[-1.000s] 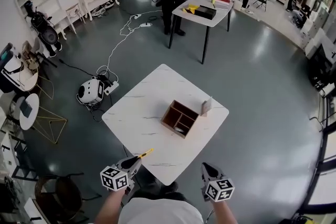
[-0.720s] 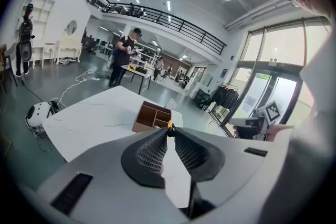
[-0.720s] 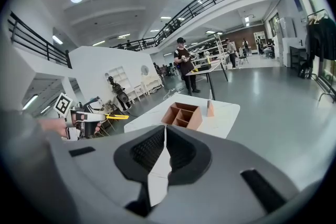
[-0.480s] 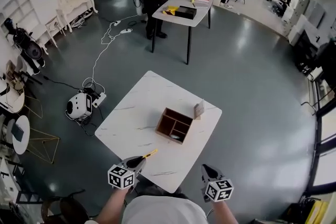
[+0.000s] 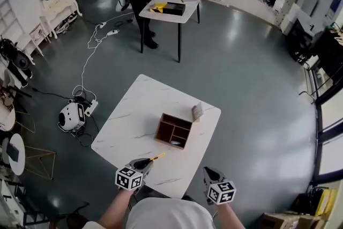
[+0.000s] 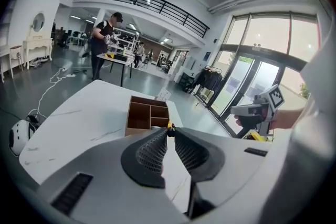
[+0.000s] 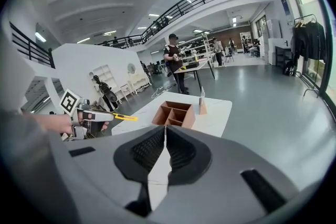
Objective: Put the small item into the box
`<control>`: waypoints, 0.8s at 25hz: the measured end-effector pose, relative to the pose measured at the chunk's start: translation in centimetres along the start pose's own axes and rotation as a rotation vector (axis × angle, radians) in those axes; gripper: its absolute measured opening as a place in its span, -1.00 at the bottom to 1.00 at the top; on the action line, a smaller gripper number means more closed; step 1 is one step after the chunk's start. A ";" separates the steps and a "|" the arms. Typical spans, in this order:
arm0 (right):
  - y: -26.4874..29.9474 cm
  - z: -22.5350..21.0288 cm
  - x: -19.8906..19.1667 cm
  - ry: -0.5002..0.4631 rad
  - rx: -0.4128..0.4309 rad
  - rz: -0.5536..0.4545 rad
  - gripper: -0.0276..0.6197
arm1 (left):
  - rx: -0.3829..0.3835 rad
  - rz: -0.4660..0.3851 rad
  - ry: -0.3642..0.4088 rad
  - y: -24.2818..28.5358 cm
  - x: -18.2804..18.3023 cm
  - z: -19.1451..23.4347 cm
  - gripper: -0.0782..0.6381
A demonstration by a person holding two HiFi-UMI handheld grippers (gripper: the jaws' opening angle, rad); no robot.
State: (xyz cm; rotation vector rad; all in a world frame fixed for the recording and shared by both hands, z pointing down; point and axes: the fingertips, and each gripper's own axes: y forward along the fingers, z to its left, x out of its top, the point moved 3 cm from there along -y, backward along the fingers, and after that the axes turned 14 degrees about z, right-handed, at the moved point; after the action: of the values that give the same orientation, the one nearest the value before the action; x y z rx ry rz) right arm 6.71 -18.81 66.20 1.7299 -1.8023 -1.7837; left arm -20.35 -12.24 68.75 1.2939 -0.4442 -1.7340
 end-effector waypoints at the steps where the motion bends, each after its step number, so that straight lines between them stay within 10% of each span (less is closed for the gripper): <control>1: 0.2 -0.1 0.2 0.004 -0.004 0.002 -0.82 | -0.008 0.009 0.008 0.4 0.3 0.2 -0.63; 20: 3.1 0.6 -0.8 0.106 -0.080 0.058 -0.82 | -0.060 0.262 0.323 9.3 5.2 2.8 -0.63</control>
State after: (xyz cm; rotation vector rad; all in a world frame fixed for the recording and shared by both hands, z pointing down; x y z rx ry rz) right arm 4.65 -18.85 68.71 1.6906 -1.6982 -1.6838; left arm -18.96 -22.03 73.53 1.3758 -0.3535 -1.2848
